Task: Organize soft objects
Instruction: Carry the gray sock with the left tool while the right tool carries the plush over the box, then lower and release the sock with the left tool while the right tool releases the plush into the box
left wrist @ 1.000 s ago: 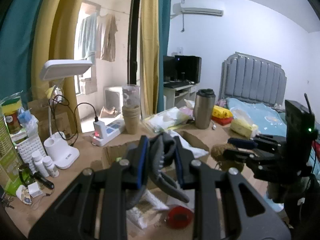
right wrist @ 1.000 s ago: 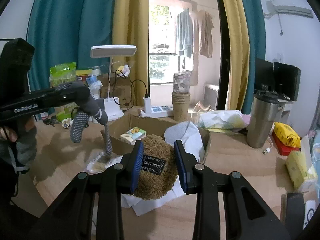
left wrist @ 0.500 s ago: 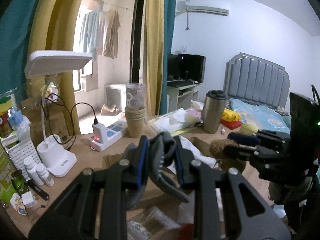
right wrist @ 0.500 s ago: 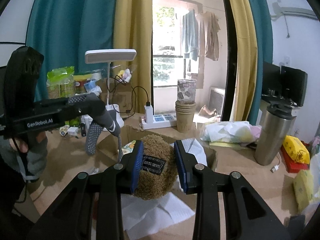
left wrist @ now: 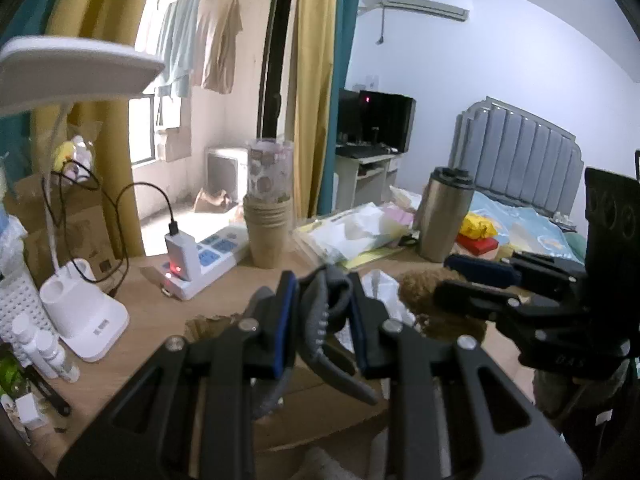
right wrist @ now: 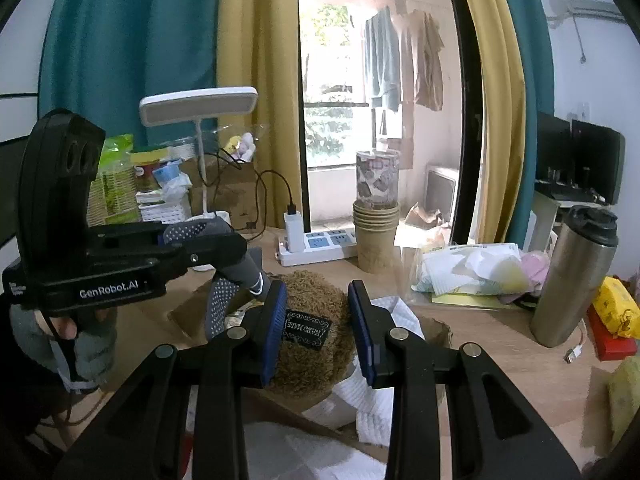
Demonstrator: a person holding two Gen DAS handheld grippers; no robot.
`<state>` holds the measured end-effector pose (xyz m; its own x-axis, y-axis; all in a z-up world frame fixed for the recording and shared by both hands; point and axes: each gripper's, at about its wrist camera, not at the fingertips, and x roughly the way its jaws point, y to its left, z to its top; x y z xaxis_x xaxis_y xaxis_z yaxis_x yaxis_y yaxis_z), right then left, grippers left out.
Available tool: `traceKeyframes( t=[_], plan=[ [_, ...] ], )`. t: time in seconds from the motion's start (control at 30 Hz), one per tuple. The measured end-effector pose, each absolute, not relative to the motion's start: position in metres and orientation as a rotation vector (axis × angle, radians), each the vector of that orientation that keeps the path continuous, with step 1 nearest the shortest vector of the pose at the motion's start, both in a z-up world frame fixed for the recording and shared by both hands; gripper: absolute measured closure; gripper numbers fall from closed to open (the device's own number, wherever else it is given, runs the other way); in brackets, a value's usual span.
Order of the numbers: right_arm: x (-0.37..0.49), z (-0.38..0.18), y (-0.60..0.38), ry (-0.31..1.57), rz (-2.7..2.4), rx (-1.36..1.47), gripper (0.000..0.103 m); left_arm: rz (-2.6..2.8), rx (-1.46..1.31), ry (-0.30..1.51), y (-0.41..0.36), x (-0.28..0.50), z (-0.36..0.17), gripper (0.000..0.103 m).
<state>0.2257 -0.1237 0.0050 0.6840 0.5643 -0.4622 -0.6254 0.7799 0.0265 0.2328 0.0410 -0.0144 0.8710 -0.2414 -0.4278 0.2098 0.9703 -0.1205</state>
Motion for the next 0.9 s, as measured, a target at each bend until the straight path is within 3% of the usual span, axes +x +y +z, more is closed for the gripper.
traceKeyframes(
  t=[0.6,0.9],
  plan=[
    [0.255,-0.028,-0.107,0.576,0.665,-0.14,0.069,-0.262,-0.079,0.62,0.027,0.274,-0.073,0.076],
    [0.258,-0.038,-0.1,0.613,0.674,-0.156,0.069,-0.263,-0.093,0.668,0.029,0.276,-0.074,0.073]
  ],
)
